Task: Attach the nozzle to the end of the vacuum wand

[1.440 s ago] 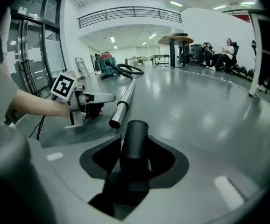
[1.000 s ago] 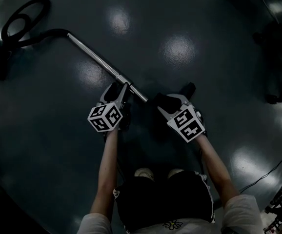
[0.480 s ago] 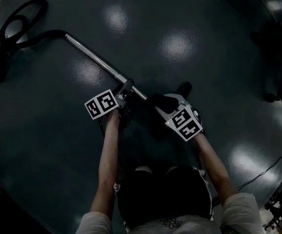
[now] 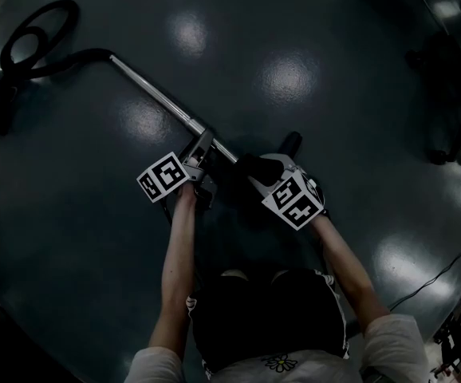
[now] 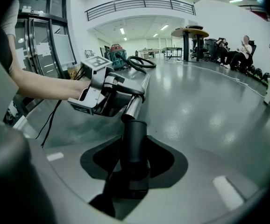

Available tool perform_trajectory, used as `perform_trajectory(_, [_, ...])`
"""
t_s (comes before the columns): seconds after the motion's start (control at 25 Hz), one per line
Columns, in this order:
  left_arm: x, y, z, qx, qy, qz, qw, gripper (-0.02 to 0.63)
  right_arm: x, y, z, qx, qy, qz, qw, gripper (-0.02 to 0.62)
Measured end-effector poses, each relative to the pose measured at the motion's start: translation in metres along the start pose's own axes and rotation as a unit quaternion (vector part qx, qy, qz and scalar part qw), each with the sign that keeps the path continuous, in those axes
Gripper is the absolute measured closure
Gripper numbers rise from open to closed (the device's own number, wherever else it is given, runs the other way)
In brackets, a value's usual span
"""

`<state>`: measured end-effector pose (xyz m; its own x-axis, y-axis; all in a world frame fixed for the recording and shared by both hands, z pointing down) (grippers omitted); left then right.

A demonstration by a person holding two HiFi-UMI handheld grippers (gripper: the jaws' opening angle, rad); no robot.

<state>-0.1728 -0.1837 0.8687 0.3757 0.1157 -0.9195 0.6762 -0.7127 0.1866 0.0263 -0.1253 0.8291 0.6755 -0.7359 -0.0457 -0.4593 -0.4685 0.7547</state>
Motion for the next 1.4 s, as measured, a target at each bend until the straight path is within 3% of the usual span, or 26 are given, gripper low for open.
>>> perform_trajectory(0.32, [0.011, -0.002, -0.001, 0.013, 0.0, -0.017, 0.9998, 0.386, -0.015, 0.005, 0.01, 0.012, 0.001, 0.012, 1.0, 0.426])
perform_trajectory(0.48, [0.012, -0.004, -0.001, 0.016, 0.009, -0.019, 0.9996, 0.383, -0.019, 0.004, 0.012, 0.001, 0.037, 0.017, 0.999, 0.428])
perform_trajectory(0.72, [0.01, -0.004, -0.002, 0.016, 0.029, -0.017, 0.9993, 0.376, -0.021, 0.001, 0.014, -0.023, 0.137, 0.014, 0.99, 0.428])
perform_trajectory(0.88, [0.008, -0.004, -0.004, 0.011, 0.043, -0.016, 0.9989, 0.371, -0.023, 0.001, 0.015, -0.046, 0.158, 0.004, 0.986, 0.43])
perform_trajectory(1.16, [0.005, 0.003, -0.015, 0.008, 0.063, -0.006, 0.998, 0.368, -0.022, 0.002, 0.013, -0.093, 0.138, -0.032, 0.986, 0.43])
perform_trajectory(1.4, [0.0, 0.002, -0.023, -0.001, 0.07, 0.0, 0.9975, 0.368, -0.024, 0.005, 0.021, -0.083, 0.114, -0.049, 0.989, 0.437])
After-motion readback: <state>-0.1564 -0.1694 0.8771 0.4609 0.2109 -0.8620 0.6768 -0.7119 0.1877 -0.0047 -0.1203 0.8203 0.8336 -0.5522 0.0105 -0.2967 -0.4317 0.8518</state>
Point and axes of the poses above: the fingertips, and each gripper's own axes: y forward along the fingers, x to its right, z out of its top, the point moved 8 cm from there along -y, backward along the fingers, and after that the axes turned 14 degrees about -z, right-handed, at the moved point
